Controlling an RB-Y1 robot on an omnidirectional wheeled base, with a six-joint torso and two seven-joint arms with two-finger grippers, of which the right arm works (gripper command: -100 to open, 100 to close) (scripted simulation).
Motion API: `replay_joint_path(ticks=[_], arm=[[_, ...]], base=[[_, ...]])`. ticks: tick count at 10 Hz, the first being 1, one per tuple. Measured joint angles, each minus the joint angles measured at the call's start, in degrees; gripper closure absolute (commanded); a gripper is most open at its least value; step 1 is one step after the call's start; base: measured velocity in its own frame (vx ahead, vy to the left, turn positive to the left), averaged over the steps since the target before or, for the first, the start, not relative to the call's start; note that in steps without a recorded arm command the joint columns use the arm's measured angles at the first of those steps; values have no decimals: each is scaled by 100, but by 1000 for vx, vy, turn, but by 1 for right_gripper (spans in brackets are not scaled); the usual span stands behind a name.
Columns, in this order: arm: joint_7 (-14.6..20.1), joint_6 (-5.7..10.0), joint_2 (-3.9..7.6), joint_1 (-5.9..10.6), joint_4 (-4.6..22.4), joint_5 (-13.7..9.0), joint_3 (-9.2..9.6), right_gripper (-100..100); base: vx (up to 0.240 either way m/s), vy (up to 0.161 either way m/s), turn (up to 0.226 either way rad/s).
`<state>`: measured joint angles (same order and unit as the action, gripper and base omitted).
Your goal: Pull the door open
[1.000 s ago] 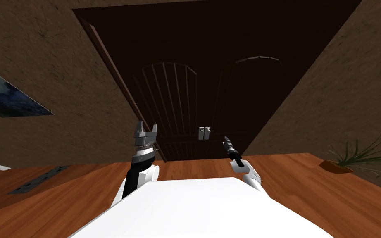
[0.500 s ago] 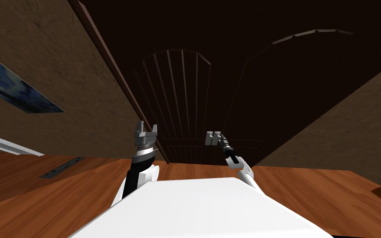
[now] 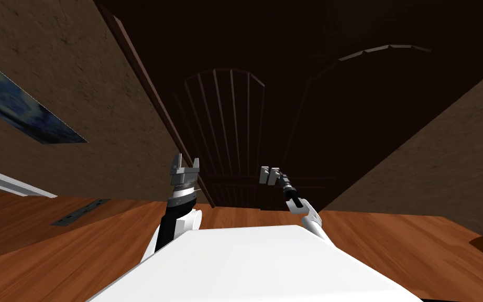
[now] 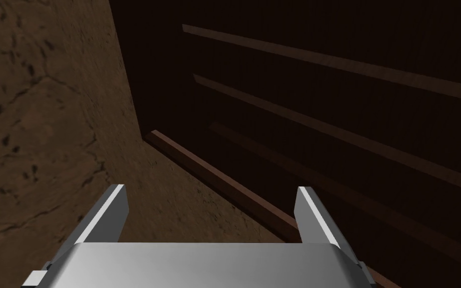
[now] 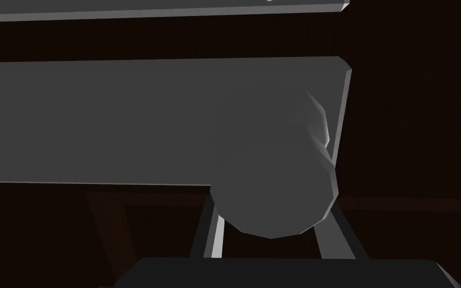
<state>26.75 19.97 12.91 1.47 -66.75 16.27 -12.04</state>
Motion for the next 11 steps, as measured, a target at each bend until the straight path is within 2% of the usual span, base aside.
replay_joint_path(ticks=[1, 2, 3, 5, 9, 10, 11], arm=[[1, -4, 6, -6, 3, -2, -9, 100], [10, -18, 45, -68, -12, -5, -50, -100], [1, 8, 70, -64, 79, -6, -110, -100], [50, 1, 123, -163, 6, -2, -109, -100], [196, 48, 95, -229, -196, 54, 113, -100], [210, 48, 93, -230, -207, 56, 126, -100], [189, 82, 148, -237, -68, 37, 16, -100]], base=[[-109, -84, -117], [-187, -112, -130], [-192, -50, -64], [-203, -1, 12], [-139, 56, 60], [-37, -39, -209], [-16, -67, -218]])
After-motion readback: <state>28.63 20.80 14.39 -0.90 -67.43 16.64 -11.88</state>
